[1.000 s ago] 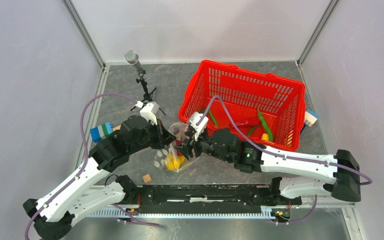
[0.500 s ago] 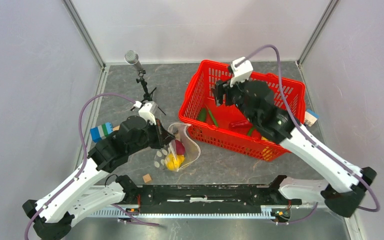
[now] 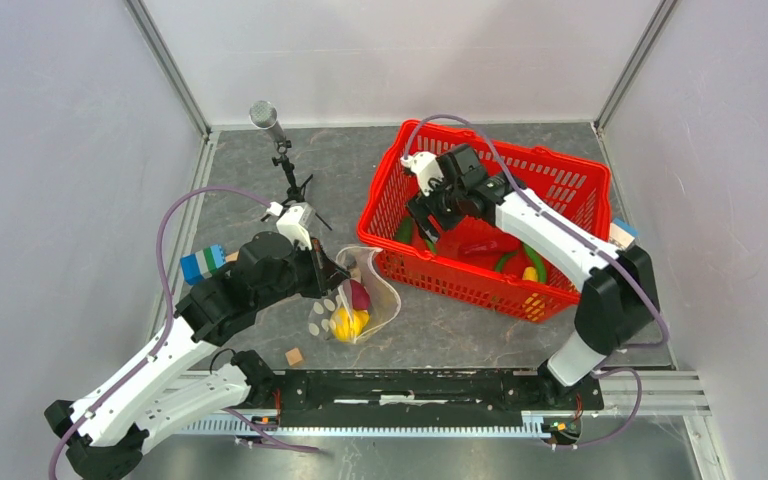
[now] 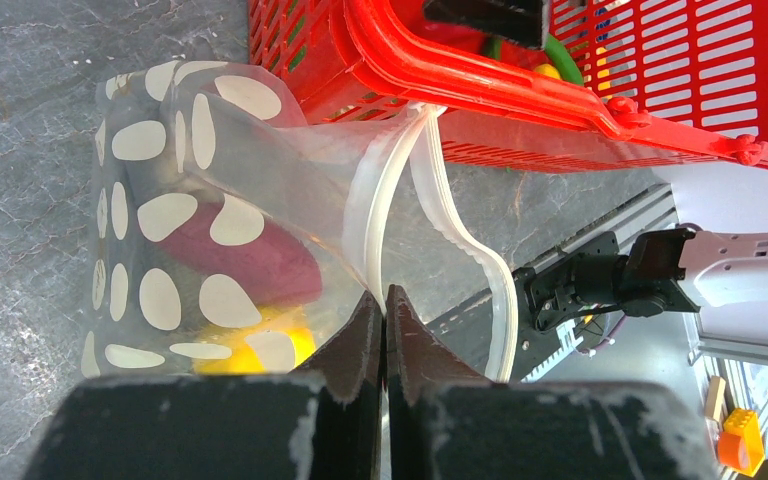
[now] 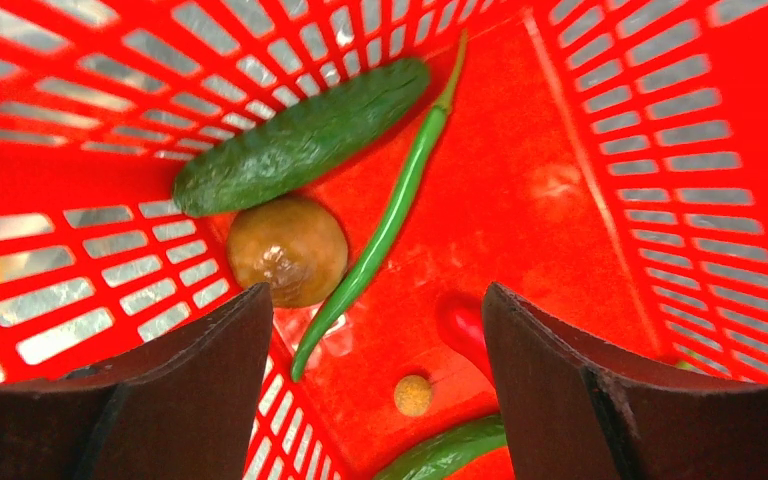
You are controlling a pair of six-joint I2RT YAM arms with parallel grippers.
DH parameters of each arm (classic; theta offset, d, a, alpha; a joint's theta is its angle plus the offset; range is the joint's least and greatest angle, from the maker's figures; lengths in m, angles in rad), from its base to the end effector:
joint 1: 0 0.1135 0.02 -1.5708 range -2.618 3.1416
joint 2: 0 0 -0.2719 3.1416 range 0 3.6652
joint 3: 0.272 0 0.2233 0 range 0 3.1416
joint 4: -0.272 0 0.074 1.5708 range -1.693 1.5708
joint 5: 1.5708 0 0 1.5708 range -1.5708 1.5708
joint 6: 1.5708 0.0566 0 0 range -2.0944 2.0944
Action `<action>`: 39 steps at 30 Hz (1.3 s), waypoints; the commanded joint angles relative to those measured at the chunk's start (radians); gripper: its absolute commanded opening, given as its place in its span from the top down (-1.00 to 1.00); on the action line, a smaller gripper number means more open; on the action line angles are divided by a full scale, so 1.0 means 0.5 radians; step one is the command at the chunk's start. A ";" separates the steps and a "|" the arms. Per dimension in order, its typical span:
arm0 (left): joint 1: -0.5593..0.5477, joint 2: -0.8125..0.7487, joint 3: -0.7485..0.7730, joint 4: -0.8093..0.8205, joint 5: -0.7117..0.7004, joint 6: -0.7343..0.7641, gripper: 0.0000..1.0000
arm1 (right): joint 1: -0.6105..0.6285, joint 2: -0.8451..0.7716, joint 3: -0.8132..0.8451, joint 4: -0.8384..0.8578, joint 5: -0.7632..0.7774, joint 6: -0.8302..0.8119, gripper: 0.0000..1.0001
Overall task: Place the food in the zip-top bag and seal the zipper
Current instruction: Pick up the fake fruit from the bin.
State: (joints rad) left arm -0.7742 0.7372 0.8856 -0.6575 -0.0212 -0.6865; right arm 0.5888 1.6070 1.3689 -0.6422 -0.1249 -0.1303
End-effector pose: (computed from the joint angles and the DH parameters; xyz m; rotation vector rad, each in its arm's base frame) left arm 0.0985 -0.0946 0.3238 0.0827 2.1972 -0.8437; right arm 0.2754 0.1924 0.2924 -0.9225 2.2960 0.3528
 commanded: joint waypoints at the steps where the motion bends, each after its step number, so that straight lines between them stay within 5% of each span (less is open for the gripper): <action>1: 0.002 -0.032 0.015 0.069 0.004 0.036 0.91 | -0.024 0.129 0.104 -0.119 -0.434 -0.286 -0.60; 7: 0.002 -0.037 0.000 0.071 -0.007 0.029 0.91 | -0.070 0.322 0.052 -0.125 -0.804 -0.531 -0.53; 26: 0.002 -0.042 -0.007 0.069 -0.016 0.034 0.91 | -0.082 0.614 -0.075 -0.030 -0.721 -0.593 -0.58; 36: 0.002 -0.049 -0.019 0.069 -0.025 0.035 0.90 | -0.103 0.651 -0.253 0.223 -0.545 -0.353 -0.58; 39: 0.002 -0.042 -0.016 0.078 -0.022 0.035 0.90 | -0.125 0.590 -0.324 0.369 -0.583 -0.255 -0.38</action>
State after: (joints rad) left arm -0.7742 0.7242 0.8768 -0.6571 -0.0223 -0.6865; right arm 0.5438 1.9144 1.2758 -0.5602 -0.4591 -0.3340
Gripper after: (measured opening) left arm 0.045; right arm 0.767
